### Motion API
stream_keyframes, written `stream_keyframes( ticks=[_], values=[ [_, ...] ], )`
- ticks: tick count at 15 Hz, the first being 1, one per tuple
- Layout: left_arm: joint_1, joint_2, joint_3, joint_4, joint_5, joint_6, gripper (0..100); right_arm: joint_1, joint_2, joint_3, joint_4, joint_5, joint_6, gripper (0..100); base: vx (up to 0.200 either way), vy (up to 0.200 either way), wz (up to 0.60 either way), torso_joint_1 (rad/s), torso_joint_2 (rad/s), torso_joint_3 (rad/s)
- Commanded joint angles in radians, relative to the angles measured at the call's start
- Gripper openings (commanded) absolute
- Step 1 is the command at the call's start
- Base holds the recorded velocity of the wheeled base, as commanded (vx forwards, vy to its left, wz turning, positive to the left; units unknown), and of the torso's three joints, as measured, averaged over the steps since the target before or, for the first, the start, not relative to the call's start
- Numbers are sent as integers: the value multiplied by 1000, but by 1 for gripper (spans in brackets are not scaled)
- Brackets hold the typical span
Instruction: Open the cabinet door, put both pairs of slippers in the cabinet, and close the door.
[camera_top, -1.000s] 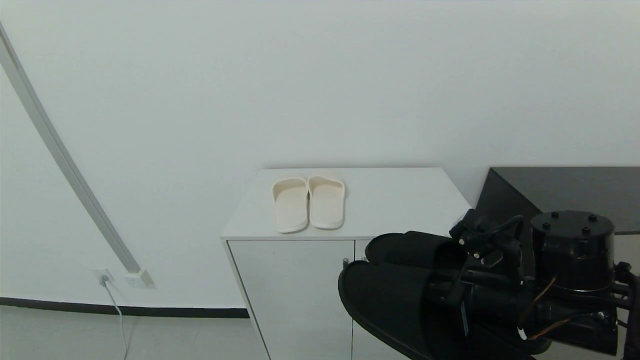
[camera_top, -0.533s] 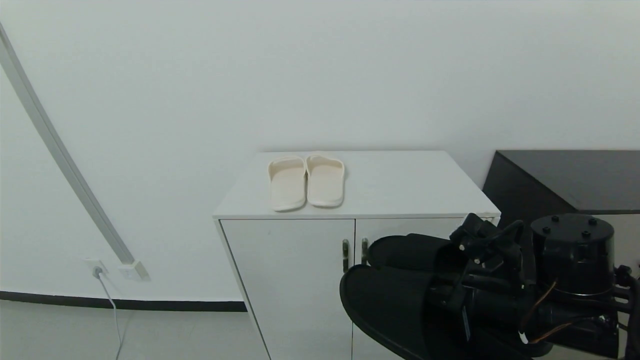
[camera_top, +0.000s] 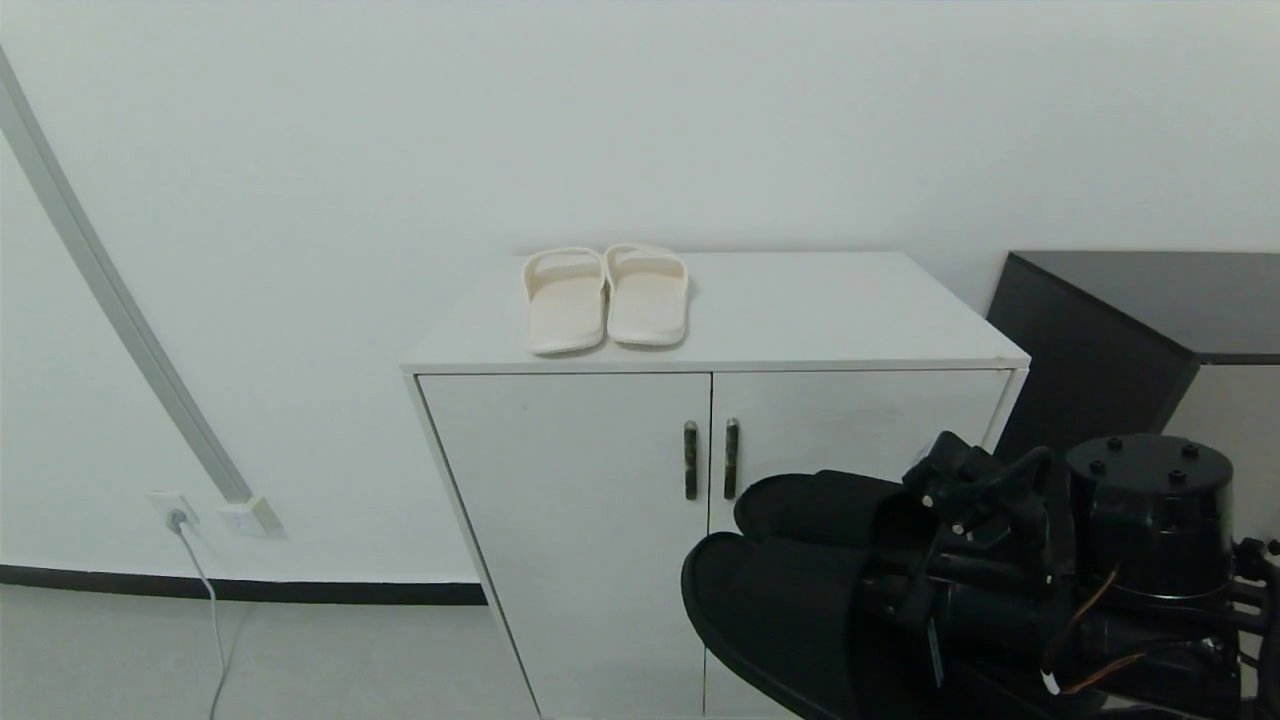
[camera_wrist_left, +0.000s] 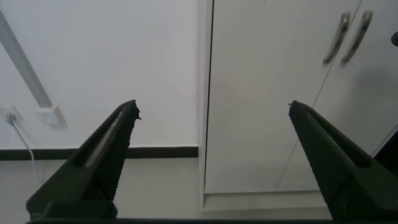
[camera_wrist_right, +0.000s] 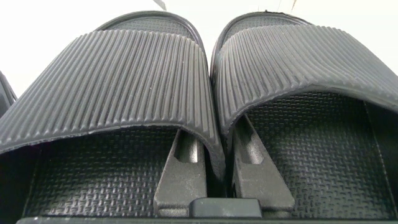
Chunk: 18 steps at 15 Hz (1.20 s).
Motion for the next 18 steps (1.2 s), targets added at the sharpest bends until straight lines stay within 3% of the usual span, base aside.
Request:
stream_keyframes(
  ticks=[1, 15, 18],
  values=[
    [0, 1, 0, 0, 0, -1, 100, 1, 1, 3, -1, 0, -2, 0, 0, 0, 0, -168, 491, 315],
    [0, 1, 0, 0, -1, -1, 100, 4, 3, 9, -1, 2, -2, 0, 0, 0, 0, -105, 463, 356],
    [0, 1, 0, 0, -1, 1, 100, 5, 4, 10, -1, 2, -12, 0, 0, 0, 0, 1, 95, 92]
  ],
)
